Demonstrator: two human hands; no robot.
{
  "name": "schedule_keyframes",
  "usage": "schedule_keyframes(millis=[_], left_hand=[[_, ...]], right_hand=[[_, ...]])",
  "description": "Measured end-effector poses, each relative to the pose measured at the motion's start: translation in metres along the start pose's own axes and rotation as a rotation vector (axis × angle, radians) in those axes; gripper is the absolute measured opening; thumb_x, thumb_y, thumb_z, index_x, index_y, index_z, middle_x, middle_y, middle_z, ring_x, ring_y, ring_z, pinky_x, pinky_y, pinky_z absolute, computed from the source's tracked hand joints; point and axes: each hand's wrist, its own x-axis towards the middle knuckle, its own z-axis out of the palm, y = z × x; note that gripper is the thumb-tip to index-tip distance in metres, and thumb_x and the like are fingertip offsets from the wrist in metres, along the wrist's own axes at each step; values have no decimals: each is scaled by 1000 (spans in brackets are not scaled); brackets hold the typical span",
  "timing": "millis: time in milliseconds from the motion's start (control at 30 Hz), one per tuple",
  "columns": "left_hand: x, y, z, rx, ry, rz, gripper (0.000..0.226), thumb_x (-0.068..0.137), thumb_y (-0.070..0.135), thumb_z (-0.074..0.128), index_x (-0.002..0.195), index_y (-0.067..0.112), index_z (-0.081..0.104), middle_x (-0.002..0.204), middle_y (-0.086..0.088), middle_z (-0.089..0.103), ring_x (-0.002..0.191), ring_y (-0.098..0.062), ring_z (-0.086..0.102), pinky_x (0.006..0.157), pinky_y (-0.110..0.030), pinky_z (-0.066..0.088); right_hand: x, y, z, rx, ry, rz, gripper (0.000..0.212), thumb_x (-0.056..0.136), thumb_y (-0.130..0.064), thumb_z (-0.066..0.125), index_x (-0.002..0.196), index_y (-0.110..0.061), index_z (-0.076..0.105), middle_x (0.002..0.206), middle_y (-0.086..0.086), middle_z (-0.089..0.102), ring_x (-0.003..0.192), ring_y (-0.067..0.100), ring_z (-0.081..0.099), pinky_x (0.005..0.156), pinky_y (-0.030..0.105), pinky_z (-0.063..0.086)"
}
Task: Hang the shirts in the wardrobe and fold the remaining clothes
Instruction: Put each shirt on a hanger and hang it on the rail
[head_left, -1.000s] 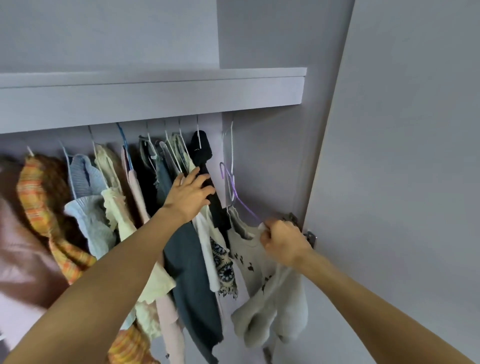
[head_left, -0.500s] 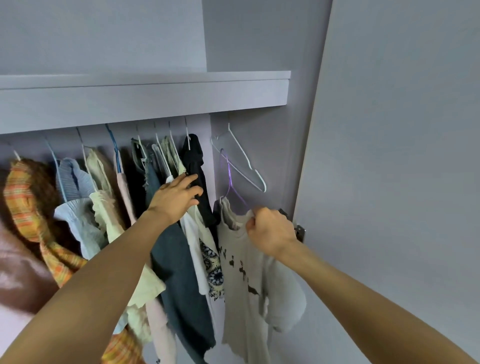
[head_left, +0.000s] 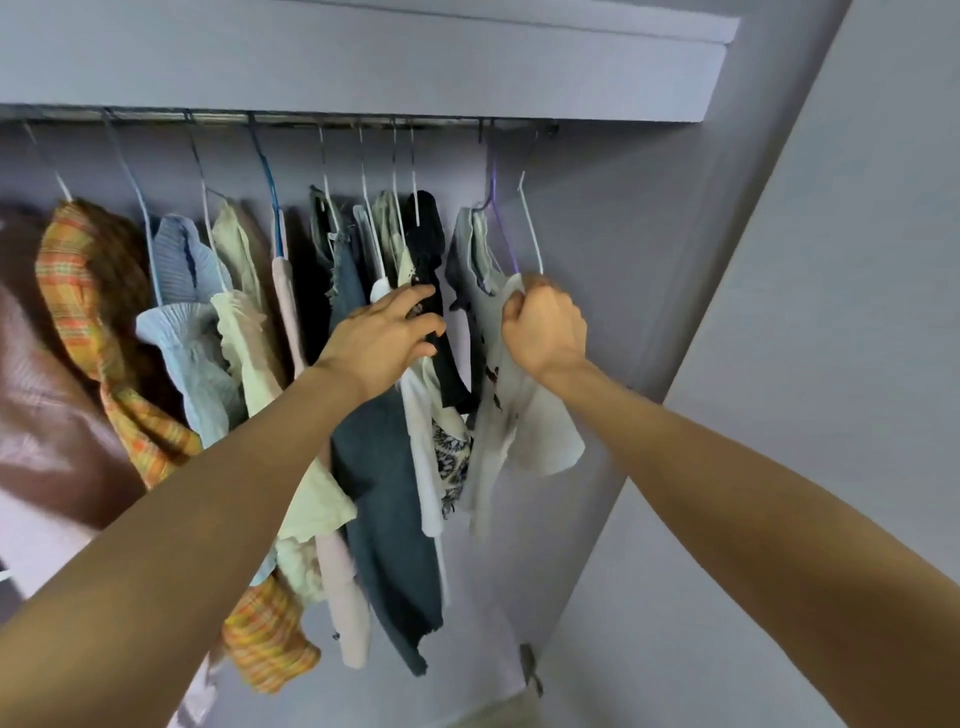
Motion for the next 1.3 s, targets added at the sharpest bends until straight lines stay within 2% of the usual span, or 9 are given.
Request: schedule_keyframes(millis=[400,500,567,633,800,967,1133,1233,1300], left_hand=[[-2,-5,7,-1,3,-5,32,96,28,47,126,18,55,152,-3,25,143,-21,16,106,-43,36],[-1,-4,4,22,-18,-17,33,96,29,46,127,19,54,154,-1,22,144,-19,13,106,-43,36],[-1,-3,3,36,-31,-27,33,97,30,45,128,21,52,154,1,20,144,-18,11,107,-42,36],[-2,-2,3,36,-37,-39,33,97,30,44,128,23,51,154,3,19,144,-16,10,107,-40,35],[-1,-2,-1,56,-57,-40,35,98,30,41,132,26,47,156,4,15,144,-15,6,109,-38,33],[-16,6,1,31,-58,-102,48,99,23,39,145,28,28,158,4,7,145,-15,0,111,-36,24],[-49,28,-1,-82,-23,-161,55,97,21,41,147,28,20,158,2,3,145,-19,-2,116,-40,17],[-87,44,0,-144,52,-214,53,97,22,42,147,25,24,157,-2,11,145,-21,3,116,-41,15],[-130,54,2,-218,93,-300,51,95,20,46,144,22,31,154,-5,20,144,-22,11,114,-40,19]], right_hand=[[30,-9,38,201,148,-7,24,95,-12,37,105,2,53,105,21,59,94,41,57,68,34,31],[44,-17,32,218,61,-19,20,96,-13,37,94,-2,54,103,21,59,95,41,57,70,35,36],[52,-20,30,218,-35,0,23,95,-12,37,73,-11,44,99,20,58,95,41,56,71,34,37],[57,-19,32,233,-120,55,25,94,-11,39,69,-10,37,101,21,59,98,40,56,75,33,40],[53,-11,33,278,-156,124,18,95,-12,40,88,-6,55,107,24,61,102,38,55,82,34,44],[20,-2,23,229,-155,78,20,96,-11,37,95,-6,57,97,13,51,87,30,51,72,29,39],[-39,-2,10,199,-87,11,49,89,0,38,137,-10,43,127,16,41,122,29,37,101,35,35],[-87,-7,10,257,-35,-43,45,89,0,41,133,-6,46,127,14,43,121,29,38,103,39,33],[-121,-14,17,321,-91,-87,39,90,0,44,128,-5,51,127,13,48,120,27,43,102,33,34]])
